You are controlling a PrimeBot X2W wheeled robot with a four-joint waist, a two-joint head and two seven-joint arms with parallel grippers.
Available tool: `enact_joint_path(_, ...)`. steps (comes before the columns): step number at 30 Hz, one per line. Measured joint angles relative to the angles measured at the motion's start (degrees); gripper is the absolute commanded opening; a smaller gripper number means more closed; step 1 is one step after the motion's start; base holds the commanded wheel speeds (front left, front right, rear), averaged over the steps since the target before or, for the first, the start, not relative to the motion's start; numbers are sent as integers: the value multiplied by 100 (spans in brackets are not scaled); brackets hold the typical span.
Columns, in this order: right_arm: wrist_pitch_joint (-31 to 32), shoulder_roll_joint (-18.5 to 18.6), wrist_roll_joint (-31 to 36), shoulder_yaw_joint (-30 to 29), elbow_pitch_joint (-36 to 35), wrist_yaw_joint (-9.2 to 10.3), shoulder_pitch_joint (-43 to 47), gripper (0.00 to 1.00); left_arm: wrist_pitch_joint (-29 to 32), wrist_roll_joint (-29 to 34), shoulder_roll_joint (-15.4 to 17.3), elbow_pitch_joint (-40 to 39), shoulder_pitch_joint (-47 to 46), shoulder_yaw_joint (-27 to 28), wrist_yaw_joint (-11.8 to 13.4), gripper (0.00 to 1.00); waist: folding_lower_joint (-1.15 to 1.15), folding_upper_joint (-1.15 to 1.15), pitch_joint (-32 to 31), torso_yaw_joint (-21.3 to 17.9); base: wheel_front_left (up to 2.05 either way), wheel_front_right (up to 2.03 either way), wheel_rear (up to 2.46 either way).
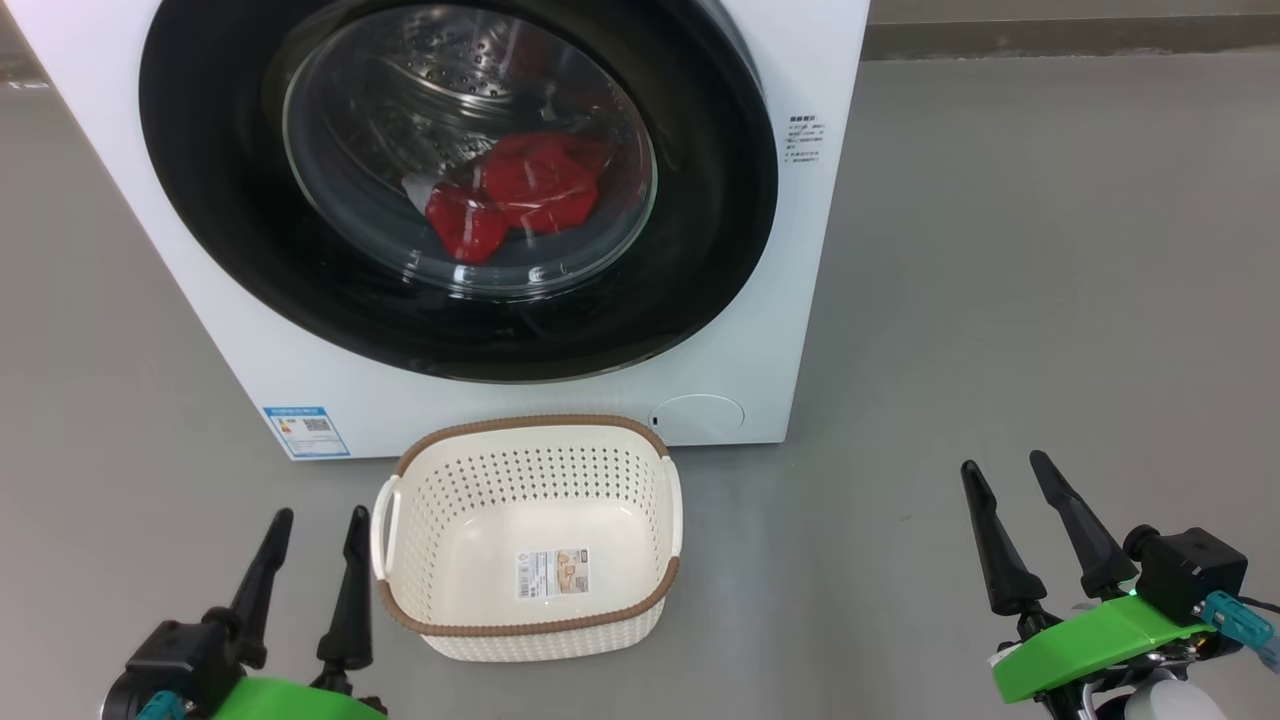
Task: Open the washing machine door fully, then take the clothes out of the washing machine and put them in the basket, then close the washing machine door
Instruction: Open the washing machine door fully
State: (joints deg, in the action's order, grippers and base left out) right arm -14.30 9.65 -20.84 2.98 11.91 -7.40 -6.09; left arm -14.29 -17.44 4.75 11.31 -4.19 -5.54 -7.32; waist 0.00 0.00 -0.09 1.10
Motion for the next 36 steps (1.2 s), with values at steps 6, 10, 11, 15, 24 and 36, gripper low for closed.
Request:
enact_joint_path(6, 0, -2, 0, 1, 1, 0, 0, 100, 0, 0, 2, 2, 0, 4, 0, 100, 0, 0, -1, 5, 0, 0, 0)
enact_joint_path(10, 0, -2, 0, 2, 3, 0, 0, 100, 0, 0, 2, 5, 0, 3, 0, 100, 0, 0, -3, 6, 0, 0, 0)
enact_joint_path(11, 0, -2, 0, 2, 3, 0, 0, 100, 0, 0, 2, 5, 0, 3, 0, 100, 0, 0, -3, 6, 0, 0, 0)
enact_joint_path(15, 0, -1, 0, 4, 9, 0, 0, 100, 0, 0, 2, 7, 0, 3, 0, 100, 0, 0, -2, 5, 0, 0, 0)
enact_joint_path(24, 0, 1, 0, 4, 14, 0, 0, 100, 0, -9, 2, 27, 0, 3, 0, 100, 0, 0, -6, 9, 0, 0, 0)
enact_joint_path(36, 0, -2, -9, 3, 16, 0, 0, 100, 0, -40, 10, 56, -1, 25, 0, 100, 0, 0, 4, 9, 0, 0, 0)
